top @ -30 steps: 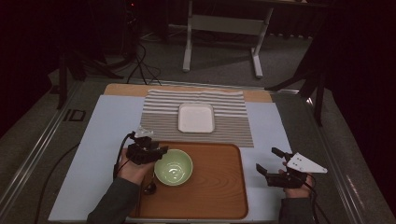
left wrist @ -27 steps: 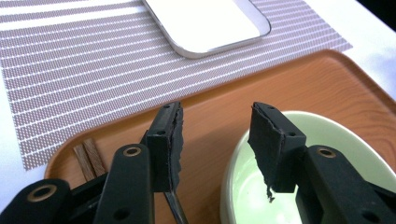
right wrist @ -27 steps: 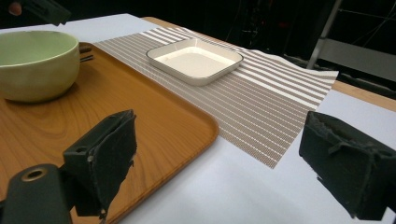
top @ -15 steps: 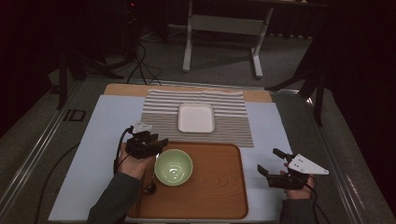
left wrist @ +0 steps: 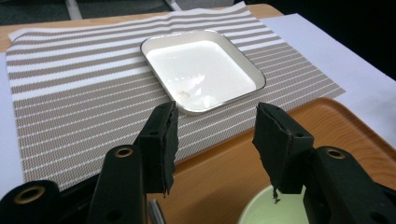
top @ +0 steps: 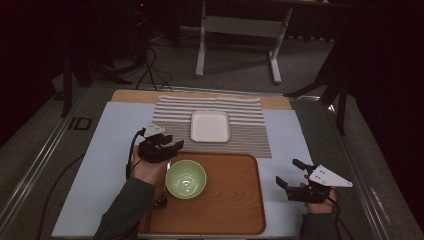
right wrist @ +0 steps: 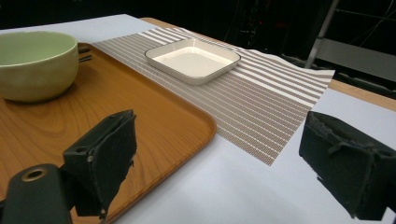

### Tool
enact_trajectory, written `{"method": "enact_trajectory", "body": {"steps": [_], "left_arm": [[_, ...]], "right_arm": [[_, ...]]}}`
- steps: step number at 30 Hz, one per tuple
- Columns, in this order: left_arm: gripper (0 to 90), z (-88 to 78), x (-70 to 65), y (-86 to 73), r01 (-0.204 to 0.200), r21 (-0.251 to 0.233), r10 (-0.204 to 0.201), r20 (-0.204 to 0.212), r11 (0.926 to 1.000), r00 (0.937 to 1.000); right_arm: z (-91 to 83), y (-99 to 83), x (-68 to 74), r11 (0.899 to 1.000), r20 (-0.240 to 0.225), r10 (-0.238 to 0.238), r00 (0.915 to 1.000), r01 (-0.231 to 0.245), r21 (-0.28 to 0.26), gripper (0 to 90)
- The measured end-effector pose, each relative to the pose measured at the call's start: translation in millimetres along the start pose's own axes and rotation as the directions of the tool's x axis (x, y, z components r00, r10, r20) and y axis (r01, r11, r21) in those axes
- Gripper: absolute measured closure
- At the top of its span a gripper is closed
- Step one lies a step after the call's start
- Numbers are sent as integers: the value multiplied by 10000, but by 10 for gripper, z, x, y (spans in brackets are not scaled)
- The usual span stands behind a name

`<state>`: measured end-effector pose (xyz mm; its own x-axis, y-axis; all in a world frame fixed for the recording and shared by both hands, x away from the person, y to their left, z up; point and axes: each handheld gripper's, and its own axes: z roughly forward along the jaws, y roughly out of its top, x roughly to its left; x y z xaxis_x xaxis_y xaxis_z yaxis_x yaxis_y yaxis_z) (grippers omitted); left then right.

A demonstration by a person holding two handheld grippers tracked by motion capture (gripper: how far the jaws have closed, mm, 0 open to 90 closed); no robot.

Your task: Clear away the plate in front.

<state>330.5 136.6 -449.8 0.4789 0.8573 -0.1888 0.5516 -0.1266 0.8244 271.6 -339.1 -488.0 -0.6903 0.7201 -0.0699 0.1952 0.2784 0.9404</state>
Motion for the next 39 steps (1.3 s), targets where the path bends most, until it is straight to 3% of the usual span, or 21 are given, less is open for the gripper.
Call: {"method": "enact_trajectory", "body": {"steps": [22, 29, 39], "left_arm": [[503, 176, 49, 227, -220, -26, 221, 47, 9998, 9997], [502, 268, 112, 310, -130, -20, 130, 69, 9999, 9999], [502, 435, 212, 413, -313, 260, 317, -129, 9992, 9994]], "right_arm": [[-1, 2, 0, 10000, -6, 1, 10000, -1, -34, 107], [1, 2, -2, 10000, -11, 4, 10000, -4, -22, 107], [0, 1, -5, 10000, -16, 5, 10000, -5, -38, 107]]}}
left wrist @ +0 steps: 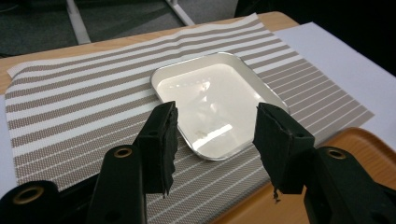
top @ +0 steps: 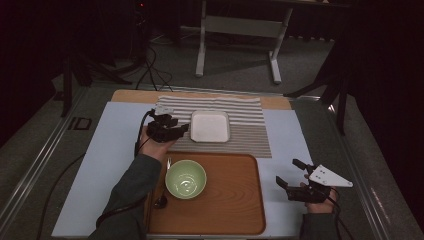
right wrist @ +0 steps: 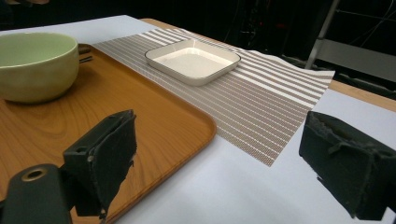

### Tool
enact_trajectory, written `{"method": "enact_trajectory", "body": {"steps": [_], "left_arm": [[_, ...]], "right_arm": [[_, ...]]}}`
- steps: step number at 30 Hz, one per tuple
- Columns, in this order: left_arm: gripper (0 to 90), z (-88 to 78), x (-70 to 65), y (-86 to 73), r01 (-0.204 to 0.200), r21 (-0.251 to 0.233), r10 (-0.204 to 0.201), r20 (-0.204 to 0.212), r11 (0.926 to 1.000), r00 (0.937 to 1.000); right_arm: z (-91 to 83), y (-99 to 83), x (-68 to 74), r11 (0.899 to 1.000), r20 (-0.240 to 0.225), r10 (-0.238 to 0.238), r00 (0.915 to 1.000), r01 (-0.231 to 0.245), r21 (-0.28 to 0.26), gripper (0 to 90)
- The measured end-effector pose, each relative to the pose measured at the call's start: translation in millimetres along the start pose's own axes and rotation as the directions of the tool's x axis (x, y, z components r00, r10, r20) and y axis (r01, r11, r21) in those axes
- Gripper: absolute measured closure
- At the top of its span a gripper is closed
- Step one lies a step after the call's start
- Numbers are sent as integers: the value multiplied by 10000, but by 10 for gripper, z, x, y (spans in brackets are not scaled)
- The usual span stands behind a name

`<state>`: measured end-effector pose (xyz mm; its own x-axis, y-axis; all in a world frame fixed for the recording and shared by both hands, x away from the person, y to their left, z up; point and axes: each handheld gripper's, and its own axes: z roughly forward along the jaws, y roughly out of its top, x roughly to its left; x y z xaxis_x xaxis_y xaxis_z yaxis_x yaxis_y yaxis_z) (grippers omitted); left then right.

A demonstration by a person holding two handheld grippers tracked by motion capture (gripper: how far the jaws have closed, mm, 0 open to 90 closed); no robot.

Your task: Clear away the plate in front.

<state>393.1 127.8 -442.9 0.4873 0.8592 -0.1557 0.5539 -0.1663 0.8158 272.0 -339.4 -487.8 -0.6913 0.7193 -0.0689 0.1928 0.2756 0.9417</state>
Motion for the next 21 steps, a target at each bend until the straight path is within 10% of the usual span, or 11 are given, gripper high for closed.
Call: {"method": "enact_trajectory", "body": {"steps": [21], "left_arm": [[503, 632, 125, 8, 80, 1374, -76, -37, 9905, 10000]], "right_arm": [[2, 1, -7, 10000, -37, 28, 10000, -29, -22, 107]]}}
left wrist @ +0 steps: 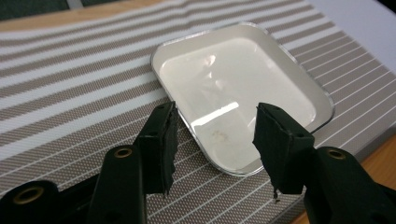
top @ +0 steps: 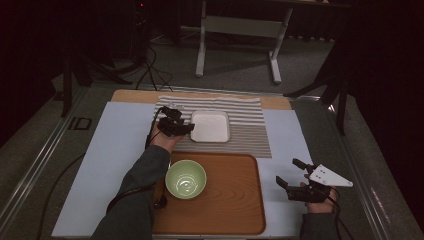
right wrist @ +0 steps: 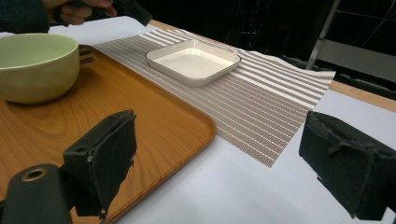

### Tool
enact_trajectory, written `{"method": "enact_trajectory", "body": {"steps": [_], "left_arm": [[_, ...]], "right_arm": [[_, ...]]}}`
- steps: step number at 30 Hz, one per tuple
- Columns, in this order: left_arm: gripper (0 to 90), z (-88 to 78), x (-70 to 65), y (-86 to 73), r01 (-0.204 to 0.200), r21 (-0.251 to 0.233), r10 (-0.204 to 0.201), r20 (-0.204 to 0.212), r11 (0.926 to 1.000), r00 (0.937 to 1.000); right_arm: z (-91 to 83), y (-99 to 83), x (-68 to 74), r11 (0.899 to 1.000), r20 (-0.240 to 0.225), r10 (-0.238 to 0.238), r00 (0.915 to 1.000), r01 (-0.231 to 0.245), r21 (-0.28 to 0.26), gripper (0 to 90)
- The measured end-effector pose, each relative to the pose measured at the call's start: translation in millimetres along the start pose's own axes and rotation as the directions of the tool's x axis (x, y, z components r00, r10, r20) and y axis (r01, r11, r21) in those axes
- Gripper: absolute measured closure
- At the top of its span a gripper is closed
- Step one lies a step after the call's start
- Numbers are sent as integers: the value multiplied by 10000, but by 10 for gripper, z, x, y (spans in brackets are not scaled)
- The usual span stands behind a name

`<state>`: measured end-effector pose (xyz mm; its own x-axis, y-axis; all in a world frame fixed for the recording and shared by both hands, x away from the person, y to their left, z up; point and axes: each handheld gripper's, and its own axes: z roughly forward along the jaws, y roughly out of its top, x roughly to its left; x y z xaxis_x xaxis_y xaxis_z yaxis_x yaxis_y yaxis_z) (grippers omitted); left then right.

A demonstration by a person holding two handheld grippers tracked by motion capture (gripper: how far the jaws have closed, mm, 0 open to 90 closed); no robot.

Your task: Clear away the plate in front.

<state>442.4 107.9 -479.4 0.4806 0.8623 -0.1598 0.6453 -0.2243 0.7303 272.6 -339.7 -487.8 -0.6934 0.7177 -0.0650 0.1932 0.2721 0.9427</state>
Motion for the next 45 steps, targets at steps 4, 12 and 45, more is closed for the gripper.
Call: {"method": "enact_trajectory", "body": {"steps": [4, 12, 45], "left_arm": [[514, 141, 37, -26, -27, 613, 27, -3, 9981, 10000], [626, 290, 110, -61, 268, 1325, -283, 94, 9908, 9996], [890, 206, 432, -86, 1391, 1283, -1343, -455, 9819, 9899]], "right_arm": [[-1, 0, -2, 10000, 7, 8, 10000, -8, -7, 107], [-6, 0, -6, 10000, 9, 43, 10000, -43, -20, 107], [-4, 0, -7, 10000, 9, 51, 10000, -51, -2, 107]]}}
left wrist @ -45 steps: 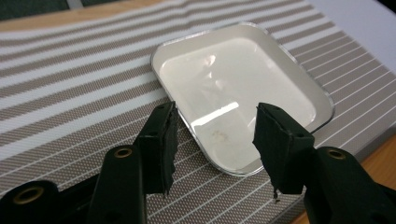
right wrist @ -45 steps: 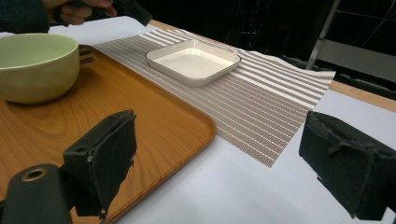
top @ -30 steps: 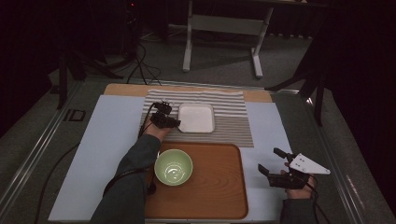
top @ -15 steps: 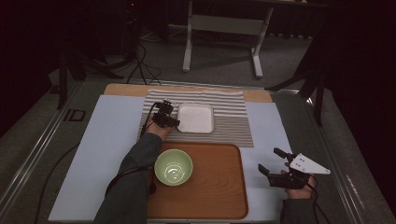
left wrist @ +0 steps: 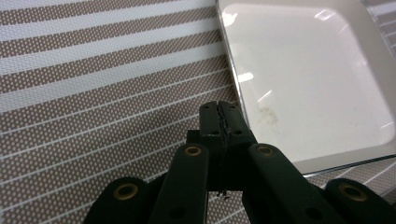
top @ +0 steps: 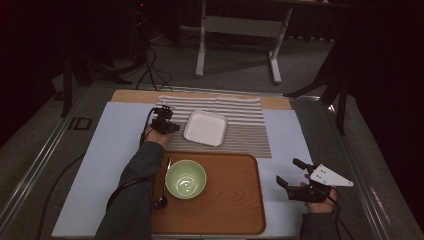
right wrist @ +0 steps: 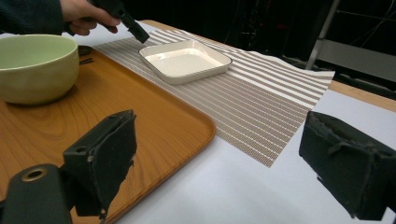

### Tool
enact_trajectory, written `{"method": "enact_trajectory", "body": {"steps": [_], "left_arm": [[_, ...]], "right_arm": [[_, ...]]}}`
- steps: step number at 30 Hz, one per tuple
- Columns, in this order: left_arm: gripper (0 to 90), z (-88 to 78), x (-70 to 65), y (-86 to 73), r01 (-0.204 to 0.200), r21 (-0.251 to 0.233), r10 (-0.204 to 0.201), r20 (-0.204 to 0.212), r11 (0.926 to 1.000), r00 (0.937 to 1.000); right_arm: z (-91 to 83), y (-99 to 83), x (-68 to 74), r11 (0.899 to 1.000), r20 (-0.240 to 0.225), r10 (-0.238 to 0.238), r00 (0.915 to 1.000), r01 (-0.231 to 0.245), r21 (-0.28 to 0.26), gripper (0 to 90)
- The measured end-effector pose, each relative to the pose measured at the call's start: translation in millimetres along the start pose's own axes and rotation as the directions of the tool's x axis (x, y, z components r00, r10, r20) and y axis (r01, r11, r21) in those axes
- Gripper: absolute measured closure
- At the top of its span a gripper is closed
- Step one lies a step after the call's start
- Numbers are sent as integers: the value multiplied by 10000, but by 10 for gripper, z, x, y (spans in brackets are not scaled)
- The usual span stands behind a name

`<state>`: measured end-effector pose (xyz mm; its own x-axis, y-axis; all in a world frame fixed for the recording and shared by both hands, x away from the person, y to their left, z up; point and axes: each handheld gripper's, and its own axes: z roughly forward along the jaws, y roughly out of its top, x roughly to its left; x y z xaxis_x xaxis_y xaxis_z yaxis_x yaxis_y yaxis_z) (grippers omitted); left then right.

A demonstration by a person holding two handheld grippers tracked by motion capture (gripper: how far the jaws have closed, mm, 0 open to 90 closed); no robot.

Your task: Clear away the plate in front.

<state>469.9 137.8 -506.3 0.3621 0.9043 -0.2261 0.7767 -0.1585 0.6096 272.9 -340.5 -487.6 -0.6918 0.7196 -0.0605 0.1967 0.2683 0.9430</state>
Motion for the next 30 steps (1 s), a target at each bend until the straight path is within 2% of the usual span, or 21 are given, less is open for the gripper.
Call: {"method": "enact_trajectory", "body": {"steps": [1, 5, 7, 10, 12, 14, 16, 19, 25, 26, 30], "left_arm": [[881, 0, 0, 0, 0, 0, 0, 0, 10000, 10000], [829, 35, -77, 38, -132, -275, 144, 416, 9995, 9990], [779, 77, -118, 55, -239, -140, 243, 299, 9996, 9993], [753, 154, -154, 61, -291, 210, 286, 210, 9994, 9994], [758, 212, -164, 51, -382, 512, 377, 118, 9980, 9992], [761, 262, -161, 33, -367, 673, 353, 207, 9971, 9992], [762, 272, -154, 31, -185, 554, 168, 318, 9983, 9994], [835, 264, -137, 40, -46, 584, 29, 287, 9983, 9996], [884, 256, -130, 49, 213, 616, -237, 388, 9979, 9990], [884, 224, -115, 54, 386, 376, -411, 681, 9985, 9968], [897, 157, -128, 95, 261, 296, -279, 593, 9992, 9979]], "right_arm": [[0, 0, 0, 10000, 0, 0, 10000, 0, 0, 107], [-1, 0, -1, 10000, 1, -7, 10000, 7, 3, 107], [-3, -1, -3, 10000, -2, -2, 10000, 2, -1, 107], [-6, -2, -5, 10000, -17, 1, 10000, -1, -13, 107], [-8, -2, -8, 10000, -20, -14, 10000, 14, -22, 107], [-9, -3, -8, 10000, -15, -1, 10000, 1, -20, 107], [-9, -4, -10, 10000, -5, 16, 10000, -16, -7, 107], [-8, -4, -11, 10000, -6, 24, 10000, -24, -8, 107], [-10, -4, -9, 10000, -3, 16, 10000, -16, -1, 107], [-12, -4, -9, 10000, 1, 25, 10000, -25, -9, 107], [-11, -5, -11, 10000, -2, 26, 10000, -26, -14, 107]]}}
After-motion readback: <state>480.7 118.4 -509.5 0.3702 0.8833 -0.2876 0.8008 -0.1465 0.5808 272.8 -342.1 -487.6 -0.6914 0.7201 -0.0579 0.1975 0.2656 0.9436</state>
